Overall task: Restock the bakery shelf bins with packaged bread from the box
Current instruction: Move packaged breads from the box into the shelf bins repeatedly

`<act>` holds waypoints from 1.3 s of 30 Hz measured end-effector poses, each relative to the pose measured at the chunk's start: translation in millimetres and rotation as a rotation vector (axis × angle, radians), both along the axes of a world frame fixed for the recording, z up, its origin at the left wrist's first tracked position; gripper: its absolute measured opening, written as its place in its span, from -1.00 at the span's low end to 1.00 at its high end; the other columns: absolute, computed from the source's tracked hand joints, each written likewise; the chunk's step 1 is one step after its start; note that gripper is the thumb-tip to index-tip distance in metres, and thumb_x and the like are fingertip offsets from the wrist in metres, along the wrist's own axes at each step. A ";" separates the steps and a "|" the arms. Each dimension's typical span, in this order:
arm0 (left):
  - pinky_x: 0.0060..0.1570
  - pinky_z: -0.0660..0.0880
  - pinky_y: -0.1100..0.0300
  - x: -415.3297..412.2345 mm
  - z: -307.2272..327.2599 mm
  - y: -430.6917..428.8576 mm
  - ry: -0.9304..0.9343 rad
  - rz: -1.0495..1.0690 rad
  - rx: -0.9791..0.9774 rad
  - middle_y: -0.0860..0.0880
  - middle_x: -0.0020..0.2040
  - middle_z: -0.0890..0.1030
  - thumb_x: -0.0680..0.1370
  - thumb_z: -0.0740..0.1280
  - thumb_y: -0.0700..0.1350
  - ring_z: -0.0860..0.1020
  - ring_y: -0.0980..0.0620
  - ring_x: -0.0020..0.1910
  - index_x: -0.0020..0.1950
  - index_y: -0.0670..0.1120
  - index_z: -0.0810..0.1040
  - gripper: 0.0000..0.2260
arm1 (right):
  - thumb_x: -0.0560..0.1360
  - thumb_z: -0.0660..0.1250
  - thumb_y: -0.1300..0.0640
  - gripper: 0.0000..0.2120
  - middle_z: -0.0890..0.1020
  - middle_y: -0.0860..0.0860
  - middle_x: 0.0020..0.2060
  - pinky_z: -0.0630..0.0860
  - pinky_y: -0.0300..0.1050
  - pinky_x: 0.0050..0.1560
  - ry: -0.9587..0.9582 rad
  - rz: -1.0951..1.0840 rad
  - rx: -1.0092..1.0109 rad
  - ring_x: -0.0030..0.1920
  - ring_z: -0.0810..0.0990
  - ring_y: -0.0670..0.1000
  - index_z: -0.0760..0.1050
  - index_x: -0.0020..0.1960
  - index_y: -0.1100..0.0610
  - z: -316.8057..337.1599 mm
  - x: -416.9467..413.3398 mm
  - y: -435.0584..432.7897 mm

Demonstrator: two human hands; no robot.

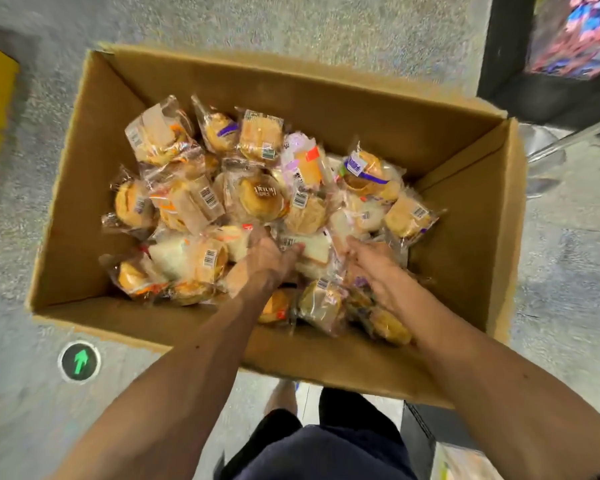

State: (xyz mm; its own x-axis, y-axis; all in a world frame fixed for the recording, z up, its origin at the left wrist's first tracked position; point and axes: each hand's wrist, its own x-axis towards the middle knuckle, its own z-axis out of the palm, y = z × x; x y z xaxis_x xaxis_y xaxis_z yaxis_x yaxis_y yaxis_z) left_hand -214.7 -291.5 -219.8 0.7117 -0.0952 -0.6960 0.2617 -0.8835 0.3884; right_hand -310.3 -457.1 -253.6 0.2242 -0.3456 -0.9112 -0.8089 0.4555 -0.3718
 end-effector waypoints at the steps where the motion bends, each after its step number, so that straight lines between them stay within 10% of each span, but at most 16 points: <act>1: 0.32 0.37 0.01 -0.2 -1.0 -3.7 0.002 0.004 -0.007 -0.21 0.41 0.41 0.50 0.46 0.11 0.42 -0.22 0.37 0.50 -0.21 0.22 -0.26 | 0.52 0.43 -0.06 -0.54 0.65 0.13 0.12 0.64 -0.11 -0.16 -0.010 -0.097 0.055 -0.01 0.66 0.03 0.49 0.30 0.19 -6.2 6.1 -3.0; 5: 0.22 0.45 0.04 1.2 -12.4 -10.0 0.048 -0.035 0.031 -0.19 0.29 0.51 0.50 0.41 0.22 0.50 -0.19 0.26 0.32 -0.22 0.45 -0.39 | 0.50 0.46 -0.05 -0.49 0.63 0.09 0.08 0.45 -0.29 -0.53 -0.005 -0.258 0.142 -0.20 0.58 -0.04 0.45 0.35 0.15 -16.2 21.5 -5.1; 11: 0.20 0.46 0.09 6.0 -30.1 -14.5 0.261 -0.153 0.158 -0.08 0.28 0.53 0.45 0.37 0.36 0.48 -0.14 0.32 0.33 -0.22 0.47 -0.27 | 0.48 0.48 -0.06 -0.78 0.38 -0.05 -0.36 0.27 -0.30 -0.49 0.075 -0.193 0.203 -0.40 0.27 -0.13 0.56 0.01 0.03 -22.8 25.1 -11.4; 15: 0.37 0.37 0.01 -0.3 -25.4 -21.2 0.345 -0.175 0.151 -0.17 0.40 0.43 0.50 0.35 0.30 0.37 -0.17 0.41 0.40 -0.21 0.39 -0.30 | 0.46 0.50 -0.04 -0.76 0.53 0.03 -0.20 0.44 -0.15 -0.22 0.069 -0.173 0.303 -0.18 0.48 -0.01 0.55 0.03 0.04 -19.2 19.3 -16.0; 20: 0.18 0.52 0.01 -4.3 -15.6 -20.8 0.349 -0.135 0.042 -0.03 0.09 0.55 0.51 0.39 0.23 0.56 -0.12 0.14 0.22 -0.16 0.46 -0.48 | 0.51 0.43 -0.05 -0.62 0.43 0.05 0.07 0.39 0.27 0.11 0.064 -0.009 0.294 0.18 0.40 0.09 0.34 0.19 0.04 -6.8 19.5 -10.9; 27: -0.01 0.62 0.11 -16.8 3.5 -17.1 0.350 -0.019 -0.163 0.04 -0.13 0.70 0.44 0.47 0.13 0.66 0.04 -0.11 0.04 -0.08 0.59 -0.66 | 0.46 0.47 -0.10 -0.54 0.58 0.07 0.01 0.47 -0.01 0.00 0.049 0.045 0.350 0.04 0.52 0.09 0.51 0.27 0.07 13.6 0.9 -8.9; 30: -0.31 0.47 0.53 -21.2 21.1 -14.6 0.423 0.051 -0.283 0.13 -0.15 0.61 0.56 0.42 -0.11 0.55 0.26 -0.21 0.02 -0.04 0.50 -0.88 | 0.44 0.48 -0.04 -0.59 0.69 0.13 0.06 0.51 0.08 0.24 0.000 -0.069 0.465 0.16 0.61 0.16 0.59 0.21 0.13 24.0 -4.9 -9.4; 33: -0.31 0.55 0.39 -26.9 38.6 -10.8 0.478 0.151 -0.399 -0.03 -0.12 0.65 0.59 0.36 -0.22 0.64 0.23 -0.25 0.02 -0.11 0.50 -0.94 | 0.40 0.50 0.03 -0.67 0.68 0.22 0.11 0.49 0.16 0.30 -0.013 -0.138 0.571 0.16 0.63 0.21 0.64 0.07 0.20 39.7 -7.4 -8.3; 36: 0.01 0.63 0.01 -26.2 33.4 -3.7 0.541 0.161 -0.452 -0.12 0.00 0.71 0.50 0.45 -0.07 0.70 -0.01 -0.08 0.23 -0.18 0.52 -0.64 | 0.30 0.53 -0.02 -0.52 0.66 0.20 0.12 0.45 0.16 0.36 -0.001 -0.085 0.555 0.20 0.60 0.20 0.59 0.14 0.18 48.1 -10.1 -6.5; 39: -0.06 0.64 0.07 -30.5 43.7 -4.2 0.574 0.231 -0.489 -0.11 0.04 0.71 0.43 0.48 0.05 0.71 -0.04 -0.09 0.38 -0.15 0.45 -0.41 | 0.36 0.49 -0.08 -0.59 0.70 0.16 -0.04 0.48 0.05 0.31 -0.020 -0.073 0.557 0.07 0.62 0.15 0.61 0.09 0.14 56.6 -11.6 -3.3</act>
